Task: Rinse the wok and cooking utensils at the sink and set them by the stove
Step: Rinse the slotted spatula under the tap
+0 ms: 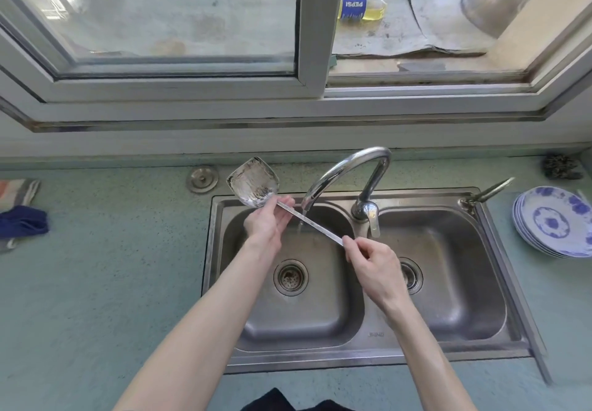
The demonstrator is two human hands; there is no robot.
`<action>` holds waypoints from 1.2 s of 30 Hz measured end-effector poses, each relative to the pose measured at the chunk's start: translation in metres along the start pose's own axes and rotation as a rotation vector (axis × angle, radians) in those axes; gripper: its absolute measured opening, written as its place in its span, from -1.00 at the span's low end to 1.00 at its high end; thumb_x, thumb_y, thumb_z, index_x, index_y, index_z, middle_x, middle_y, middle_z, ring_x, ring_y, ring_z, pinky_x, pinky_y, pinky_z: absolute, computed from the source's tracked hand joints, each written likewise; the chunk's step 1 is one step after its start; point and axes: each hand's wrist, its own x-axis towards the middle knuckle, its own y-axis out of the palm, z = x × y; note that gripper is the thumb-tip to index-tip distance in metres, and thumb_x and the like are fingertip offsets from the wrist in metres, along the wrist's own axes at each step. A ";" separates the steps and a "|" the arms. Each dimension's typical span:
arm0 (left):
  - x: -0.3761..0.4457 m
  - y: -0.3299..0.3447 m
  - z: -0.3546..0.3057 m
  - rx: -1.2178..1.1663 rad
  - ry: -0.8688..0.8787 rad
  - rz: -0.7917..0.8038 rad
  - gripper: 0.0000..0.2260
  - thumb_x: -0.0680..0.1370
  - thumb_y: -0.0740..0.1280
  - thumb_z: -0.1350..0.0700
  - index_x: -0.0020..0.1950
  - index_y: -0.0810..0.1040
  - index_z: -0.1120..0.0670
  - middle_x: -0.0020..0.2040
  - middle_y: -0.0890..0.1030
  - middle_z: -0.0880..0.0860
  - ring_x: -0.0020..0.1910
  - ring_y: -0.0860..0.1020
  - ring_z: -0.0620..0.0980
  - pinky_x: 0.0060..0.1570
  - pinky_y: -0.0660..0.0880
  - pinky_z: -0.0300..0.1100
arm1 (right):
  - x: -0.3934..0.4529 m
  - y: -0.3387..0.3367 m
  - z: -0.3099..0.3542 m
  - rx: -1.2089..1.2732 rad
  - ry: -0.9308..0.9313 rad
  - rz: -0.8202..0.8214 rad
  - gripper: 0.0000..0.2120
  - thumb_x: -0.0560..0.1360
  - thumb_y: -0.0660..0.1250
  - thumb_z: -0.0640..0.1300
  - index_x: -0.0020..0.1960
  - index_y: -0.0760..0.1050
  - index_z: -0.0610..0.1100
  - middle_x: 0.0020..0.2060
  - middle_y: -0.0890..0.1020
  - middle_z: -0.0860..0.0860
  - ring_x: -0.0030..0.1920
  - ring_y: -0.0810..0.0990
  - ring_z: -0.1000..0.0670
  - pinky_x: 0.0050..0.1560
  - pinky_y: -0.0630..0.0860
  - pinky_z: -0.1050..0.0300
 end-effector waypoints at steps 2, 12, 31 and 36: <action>-0.004 0.000 0.001 0.037 0.009 0.017 -0.80 0.63 0.40 0.17 0.11 0.64 0.31 0.00 0.73 0.24 -0.13 0.74 0.06 -0.08 0.69 -0.11 | -0.005 -0.008 -0.003 0.011 0.000 0.002 -0.44 0.64 0.31 0.22 -0.30 0.39 -0.21 -0.41 0.46 -0.12 -0.36 0.40 -0.05 -0.27 0.37 -0.01; -0.004 -0.014 0.006 0.381 0.199 -0.089 -0.81 0.56 0.49 0.18 0.09 0.65 0.29 -0.09 0.72 0.18 -0.27 0.72 -0.02 -0.31 0.61 -0.21 | -0.017 -0.053 -0.023 -0.082 0.028 -0.019 -0.44 0.61 0.33 0.24 -0.35 0.48 -0.17 -0.45 0.52 -0.07 -0.34 0.49 -0.10 -0.25 0.44 -0.02; 0.006 -0.022 0.046 0.592 0.282 -0.013 -0.84 0.52 0.44 0.07 0.01 0.69 0.13 -0.05 0.75 0.05 -0.04 0.71 0.02 0.04 0.64 -0.05 | 0.008 -0.051 -0.006 -0.785 -0.056 -0.014 -0.58 0.75 -0.01 0.14 -0.16 0.37 -0.05 -0.12 0.72 -0.13 -0.02 0.68 -0.27 -0.19 0.37 -0.02; -0.006 -0.019 0.046 0.553 0.342 -0.118 -0.75 0.61 0.38 0.06 -0.09 0.61 0.26 -0.20 0.60 0.03 -0.24 0.50 -0.06 -0.18 0.46 -0.12 | 0.023 -0.015 0.020 -0.833 -0.102 0.045 -0.54 0.75 -0.01 0.14 -0.01 0.55 -0.09 -0.03 0.73 -0.14 0.04 0.70 -0.27 -0.07 0.52 -0.04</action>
